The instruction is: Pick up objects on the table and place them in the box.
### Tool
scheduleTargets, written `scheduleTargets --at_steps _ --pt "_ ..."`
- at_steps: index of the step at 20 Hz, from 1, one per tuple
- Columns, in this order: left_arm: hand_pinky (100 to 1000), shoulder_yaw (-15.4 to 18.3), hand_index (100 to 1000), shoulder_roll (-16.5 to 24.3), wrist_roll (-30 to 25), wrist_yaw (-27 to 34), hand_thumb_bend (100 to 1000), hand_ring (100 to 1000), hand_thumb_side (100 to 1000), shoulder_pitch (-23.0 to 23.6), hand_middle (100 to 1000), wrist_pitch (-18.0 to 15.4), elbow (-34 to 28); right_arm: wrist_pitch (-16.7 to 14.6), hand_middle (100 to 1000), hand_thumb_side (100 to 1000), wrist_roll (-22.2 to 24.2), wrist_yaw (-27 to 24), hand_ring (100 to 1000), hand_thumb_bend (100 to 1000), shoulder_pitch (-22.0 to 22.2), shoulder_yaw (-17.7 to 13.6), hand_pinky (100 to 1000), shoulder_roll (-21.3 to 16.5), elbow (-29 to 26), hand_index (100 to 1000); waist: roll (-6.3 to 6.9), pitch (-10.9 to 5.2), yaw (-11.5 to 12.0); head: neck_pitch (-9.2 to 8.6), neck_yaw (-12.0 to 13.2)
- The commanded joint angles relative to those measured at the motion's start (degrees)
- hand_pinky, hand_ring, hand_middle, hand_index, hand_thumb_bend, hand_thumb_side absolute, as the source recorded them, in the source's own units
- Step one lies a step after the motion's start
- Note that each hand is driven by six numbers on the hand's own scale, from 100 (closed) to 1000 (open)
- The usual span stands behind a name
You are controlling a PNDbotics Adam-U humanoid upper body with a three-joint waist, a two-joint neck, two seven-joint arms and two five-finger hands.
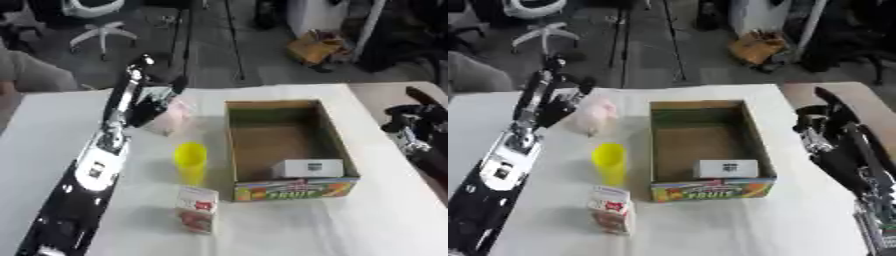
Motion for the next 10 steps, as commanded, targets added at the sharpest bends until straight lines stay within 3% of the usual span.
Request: scheduleTargets --at_steps 1,10 --pt "674 3.71 836 2.36 -1.31 3.06 731 950 739 2.35 795 1.68 -5.87 -0.22 708 480 0.18 -0.29 631 202 -0.97 -0.47 726 -1.49 -0.81 1000 0.03 -0.5 0.08 0.36 -0.11" --pt "657 10.35 829 0.58 -2.53 7.22 705 941 731 13.47 784 8.34 -18.76 -0.22 708 481 0.41 -0.38 630 195 -1.02 -0.44 726 -1.55 -0.85 1000 0.4 -0.47 0.0 2.23 1.93"
